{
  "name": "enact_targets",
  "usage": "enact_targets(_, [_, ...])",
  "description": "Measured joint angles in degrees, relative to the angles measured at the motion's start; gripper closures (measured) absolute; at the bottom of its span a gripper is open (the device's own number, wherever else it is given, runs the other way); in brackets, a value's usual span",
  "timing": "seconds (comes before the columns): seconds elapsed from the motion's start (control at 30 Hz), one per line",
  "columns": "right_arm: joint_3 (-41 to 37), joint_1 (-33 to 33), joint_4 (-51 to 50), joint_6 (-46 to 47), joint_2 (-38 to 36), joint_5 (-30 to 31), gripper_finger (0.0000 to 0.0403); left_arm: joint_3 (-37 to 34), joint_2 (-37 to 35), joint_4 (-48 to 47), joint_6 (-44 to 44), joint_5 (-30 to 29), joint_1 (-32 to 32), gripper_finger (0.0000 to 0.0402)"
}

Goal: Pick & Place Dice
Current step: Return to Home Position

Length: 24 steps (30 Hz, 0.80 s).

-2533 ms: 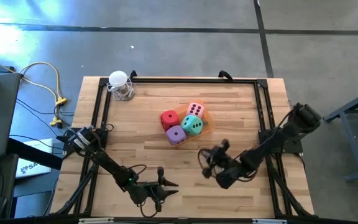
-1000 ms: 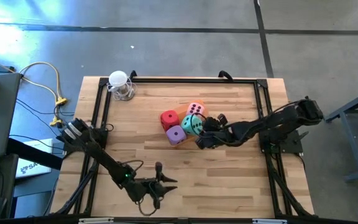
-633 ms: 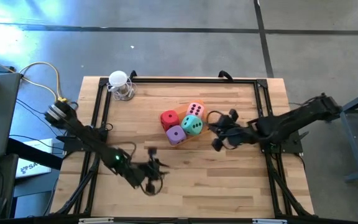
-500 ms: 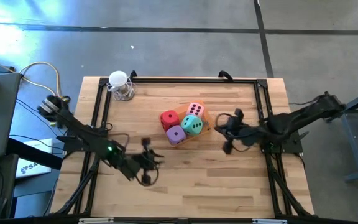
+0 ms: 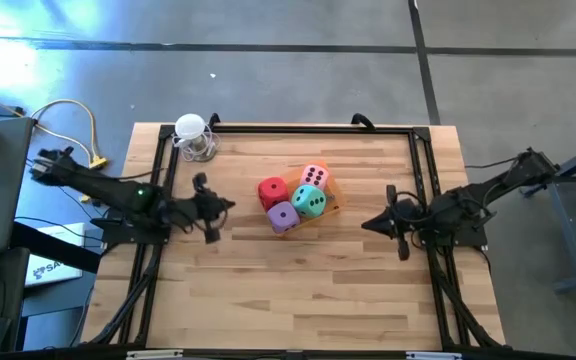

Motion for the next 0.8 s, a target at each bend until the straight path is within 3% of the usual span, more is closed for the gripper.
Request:
enact_targets(0.2, [-11.5,-3.7,3.9,3.2,-11.0,-2.0,0.0401,-9.4,-12.7,0.5,-4.4,1.9,4.0,0.0401])
enact_targets(0.47, [-25.8,-5.7,14.1,3.6,-22.9,-3.6,0.0401,-20.4,-27.1,6.4,-7.1,3.5,1.6,0.0401])
enact_targets(0.8, [-28.9,-7.9,15.7,2.6,-25.8,-7.0,0.0401,-28.0,-35.3,10.5,-4.5,3.5,0.7,0.0401])
